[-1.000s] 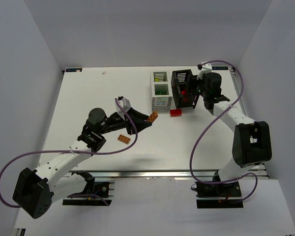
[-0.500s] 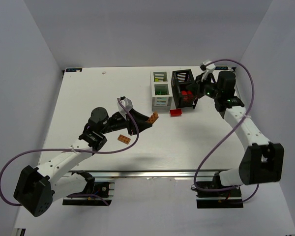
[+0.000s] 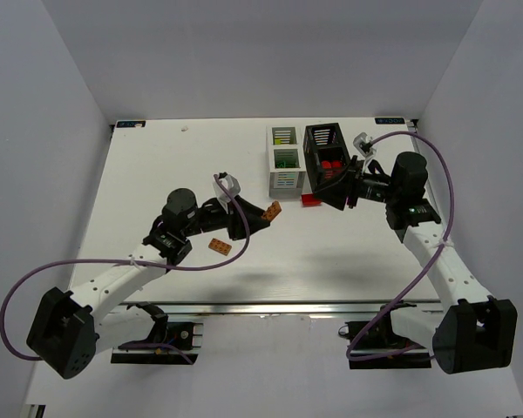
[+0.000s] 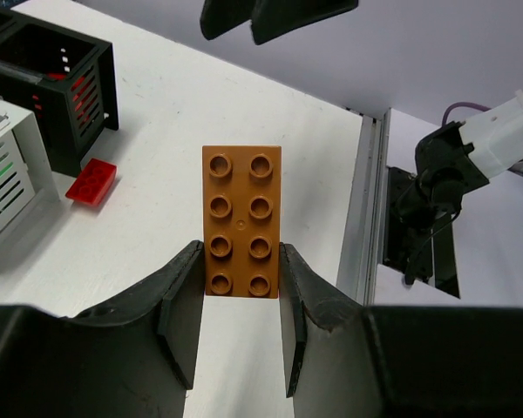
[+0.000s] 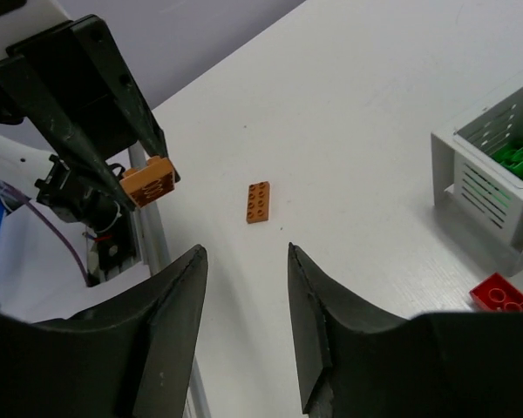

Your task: Sort the legos into containers by color

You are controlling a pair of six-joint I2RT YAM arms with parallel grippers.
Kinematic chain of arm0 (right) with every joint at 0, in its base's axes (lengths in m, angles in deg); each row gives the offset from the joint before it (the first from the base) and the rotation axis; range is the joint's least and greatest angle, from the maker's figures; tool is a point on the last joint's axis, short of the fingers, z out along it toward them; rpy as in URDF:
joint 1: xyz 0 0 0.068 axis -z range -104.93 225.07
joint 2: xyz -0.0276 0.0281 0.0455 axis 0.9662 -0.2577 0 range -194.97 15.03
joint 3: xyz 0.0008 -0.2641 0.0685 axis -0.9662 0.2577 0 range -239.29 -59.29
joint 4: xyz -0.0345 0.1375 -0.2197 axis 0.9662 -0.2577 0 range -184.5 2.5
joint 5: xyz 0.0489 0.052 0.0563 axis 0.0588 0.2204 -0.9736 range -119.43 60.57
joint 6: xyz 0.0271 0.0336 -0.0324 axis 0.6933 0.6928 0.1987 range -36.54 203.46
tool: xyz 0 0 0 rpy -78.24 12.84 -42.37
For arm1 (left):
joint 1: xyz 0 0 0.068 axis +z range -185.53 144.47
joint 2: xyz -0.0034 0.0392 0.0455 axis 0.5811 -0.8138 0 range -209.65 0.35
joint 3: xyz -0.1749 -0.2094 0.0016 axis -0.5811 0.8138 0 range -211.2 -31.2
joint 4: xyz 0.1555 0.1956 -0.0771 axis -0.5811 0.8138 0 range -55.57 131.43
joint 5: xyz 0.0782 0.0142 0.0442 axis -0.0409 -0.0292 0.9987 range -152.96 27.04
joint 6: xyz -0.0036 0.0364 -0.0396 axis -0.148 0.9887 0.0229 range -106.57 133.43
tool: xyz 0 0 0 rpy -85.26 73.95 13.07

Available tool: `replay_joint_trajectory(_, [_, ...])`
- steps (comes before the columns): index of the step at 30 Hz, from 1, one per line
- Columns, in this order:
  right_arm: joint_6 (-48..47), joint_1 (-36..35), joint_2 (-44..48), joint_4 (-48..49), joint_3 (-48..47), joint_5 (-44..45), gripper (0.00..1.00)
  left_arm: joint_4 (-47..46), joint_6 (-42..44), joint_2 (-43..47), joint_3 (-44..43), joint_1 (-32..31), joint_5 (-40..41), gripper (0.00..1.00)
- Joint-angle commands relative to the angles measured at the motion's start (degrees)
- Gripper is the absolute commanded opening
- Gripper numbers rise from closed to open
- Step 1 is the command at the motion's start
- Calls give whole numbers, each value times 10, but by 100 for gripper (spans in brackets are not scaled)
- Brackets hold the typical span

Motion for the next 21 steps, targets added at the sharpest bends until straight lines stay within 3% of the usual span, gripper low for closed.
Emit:
replay_joint_trajectory(1, [26,-2,11,24,6,-27,48,25,28,-2,-26,-4,15,0])
replay_joint_trajectory(6, [37,-2,4,27,10,-24,50,76,79,2,-34,-35,62,0])
replay_joint_trajectory(8, [43,-3,6,30,14,-19,51,102,114,9,-35,-49,114,0])
replay_joint_trajectory(14, [80,-22,21,44,42,16,63,154,224,54,-17,-150,421,0])
replay_joint_trajectory(17, [102,-50,25,55,54,49,71,150,239,61,-12,-178,468,0])
replay_joint_trajectory(21, [110,-85,15,46,53,94,71,153,258,48,-13,-205,512,0])
